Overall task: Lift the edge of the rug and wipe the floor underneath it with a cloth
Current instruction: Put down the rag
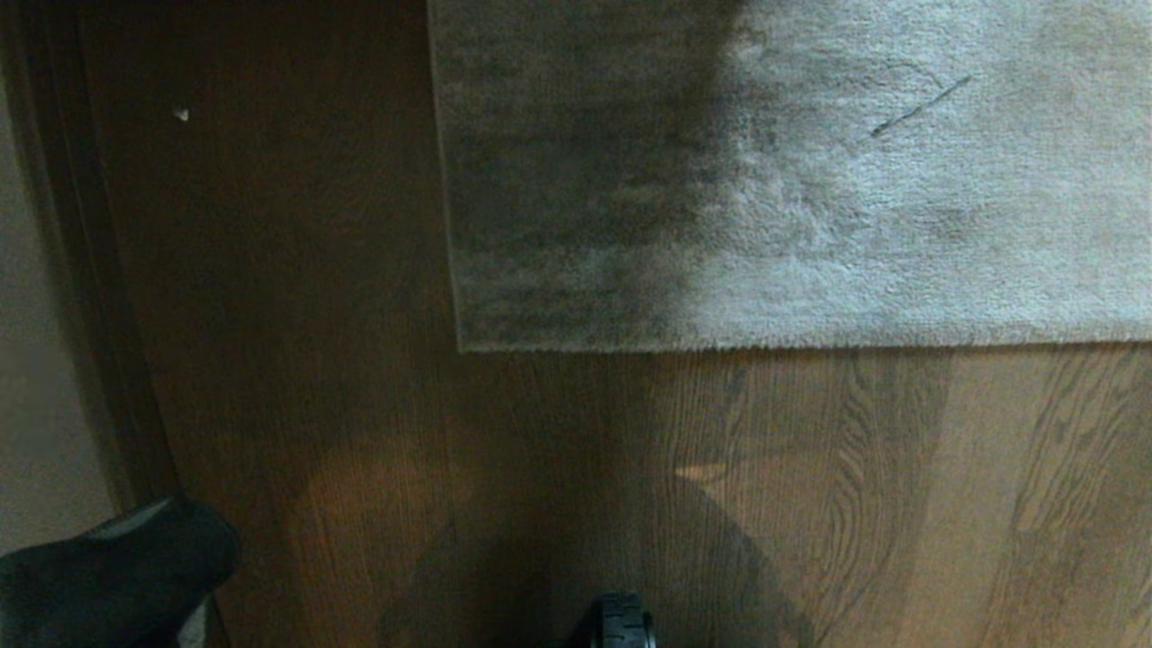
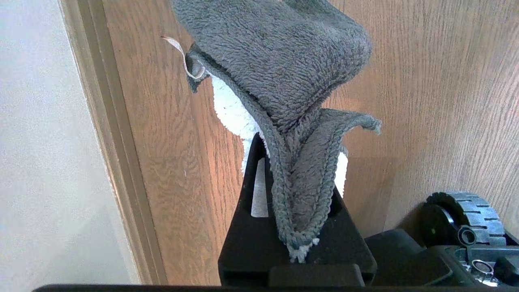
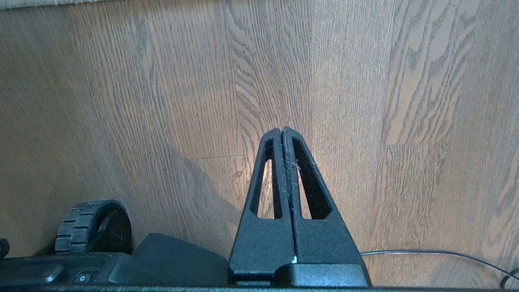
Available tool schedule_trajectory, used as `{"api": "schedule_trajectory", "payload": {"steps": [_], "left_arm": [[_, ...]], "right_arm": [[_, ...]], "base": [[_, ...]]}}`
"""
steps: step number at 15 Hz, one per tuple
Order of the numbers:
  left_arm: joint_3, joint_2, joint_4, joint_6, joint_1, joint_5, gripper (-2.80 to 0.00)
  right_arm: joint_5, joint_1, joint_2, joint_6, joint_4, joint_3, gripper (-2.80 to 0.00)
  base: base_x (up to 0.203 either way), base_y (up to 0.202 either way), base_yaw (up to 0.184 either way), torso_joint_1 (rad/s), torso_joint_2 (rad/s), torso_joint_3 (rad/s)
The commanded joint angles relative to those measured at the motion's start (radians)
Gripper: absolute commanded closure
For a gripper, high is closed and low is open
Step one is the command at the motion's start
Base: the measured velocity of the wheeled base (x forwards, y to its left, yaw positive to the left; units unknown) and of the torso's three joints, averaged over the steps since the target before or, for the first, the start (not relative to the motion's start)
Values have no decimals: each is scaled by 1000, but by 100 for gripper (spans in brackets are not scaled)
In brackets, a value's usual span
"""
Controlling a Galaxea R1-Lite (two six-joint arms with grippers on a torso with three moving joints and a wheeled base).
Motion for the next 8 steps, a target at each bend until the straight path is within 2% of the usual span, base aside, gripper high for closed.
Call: {"api": "schedule_trajectory", "payload": {"steps": [1,8], "left_arm": [[0,0,0,-1,0,1,0],[-8,2,23,-1,0,-7,0]], "right_arm": [[0,0,3,1,-1,0,0],[0,0,3,1,-1,0,0]], "base": [[0,0,0,0,0,0],[0,0,0,0,0,0]]}}
